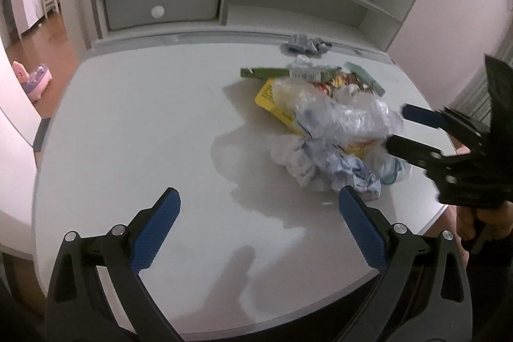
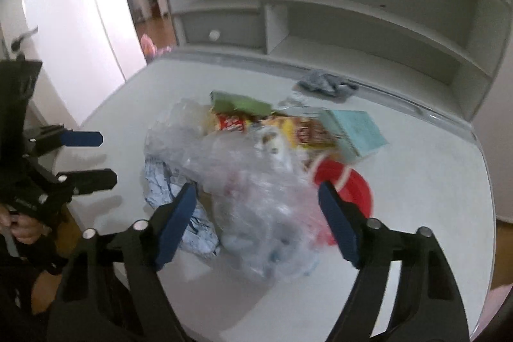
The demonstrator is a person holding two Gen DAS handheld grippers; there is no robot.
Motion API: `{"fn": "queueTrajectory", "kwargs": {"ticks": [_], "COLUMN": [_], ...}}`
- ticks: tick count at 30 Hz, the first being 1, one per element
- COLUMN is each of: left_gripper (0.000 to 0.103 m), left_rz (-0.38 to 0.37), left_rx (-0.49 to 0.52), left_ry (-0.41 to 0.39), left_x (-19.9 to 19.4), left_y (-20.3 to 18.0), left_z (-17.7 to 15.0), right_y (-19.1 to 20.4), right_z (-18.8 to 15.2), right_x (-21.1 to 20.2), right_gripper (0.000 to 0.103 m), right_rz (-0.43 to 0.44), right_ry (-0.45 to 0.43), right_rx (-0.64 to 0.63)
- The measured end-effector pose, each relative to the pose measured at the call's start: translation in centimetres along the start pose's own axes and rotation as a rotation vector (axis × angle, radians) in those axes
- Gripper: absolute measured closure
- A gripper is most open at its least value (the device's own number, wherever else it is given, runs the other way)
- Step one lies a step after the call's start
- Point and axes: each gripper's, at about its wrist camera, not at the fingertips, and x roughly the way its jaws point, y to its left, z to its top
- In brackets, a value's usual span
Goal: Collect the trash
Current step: 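Grasp the clear plastic bag with the right tool while the left grasps crumpled paper, then carry the bag and paper over the bin and release both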
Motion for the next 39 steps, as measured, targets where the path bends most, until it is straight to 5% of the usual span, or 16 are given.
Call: {"fn": "queueTrajectory", "kwargs": {"ticks": [3, 5, 12, 18, 20, 21, 22, 23, 33, 38, 39], "left_gripper": [0.007, 0.007, 0.007, 0.011, 0.024, 0.036, 0.064, 0.067, 0.069, 0.069, 0.069], "left_rz": [-0.014, -0.003, -0.023, 0.035, 0.042, 0.029, 0.009, -0.001, 0.047, -0.040, -0.109], "left_rx": [0.023, 0.044, 0.062, 0.063, 0.046, 0.037, 0.024, 0.018, 0.093, 0.222, 0.277], "left_ry": [0.016, 0.020, 0.032, 0.048, 0.049, 0.047, 0.048, 0.049, -0.104, -0.135, -0.129], "left_x": [0.7, 1.1, 2.1, 3.8, 4.0, 3.7, 3.5, 3.2, -2.9, -1.2, -0.3], "left_y": [-1.1, -1.9, -5.5, -7.9, -8.2, -8.0, -7.9, -7.8, -9.8, -17.6, -21.1], "left_z": [-0.3, -0.3, 0.4, 0.5, 0.5, 0.4, 0.3, 0.2, 2.3, 4.3, 4.5], "right_y": [1.1, 1.1, -2.1, -4.2, -4.8, -5.2, -5.5, -6.0, -13.8, -20.4, -21.7], "right_z": [0.2, 0.4, 0.5, -1.5, -2.2, -2.6, -3.0, -3.4, -8.3, -15.6, -17.6], "right_x": [0.5, 0.4, -5.9, -8.1, -8.4, -8.7, -9.1, -9.6, -15.6, -19.2, -20.0], "right_gripper": [0.052, 0.084, 0.087, 0.087, 0.087, 0.087, 0.087, 0.087, 0.087, 0.087, 0.087], "right_rz": [-0.047, -0.038, 0.000, 0.010, 0.007, 0.004, 0.002, 0.001, -0.051, -0.183, -0.213], "right_ry": [0.019, 0.009, -0.199, -0.200, -0.196, -0.197, -0.200, -0.205, -0.302, -0.320, -0.320], "right_rx": [-0.056, -0.057, 0.089, 0.138, 0.149, 0.157, 0.165, 0.177, 0.376, 0.575, 0.622]}}
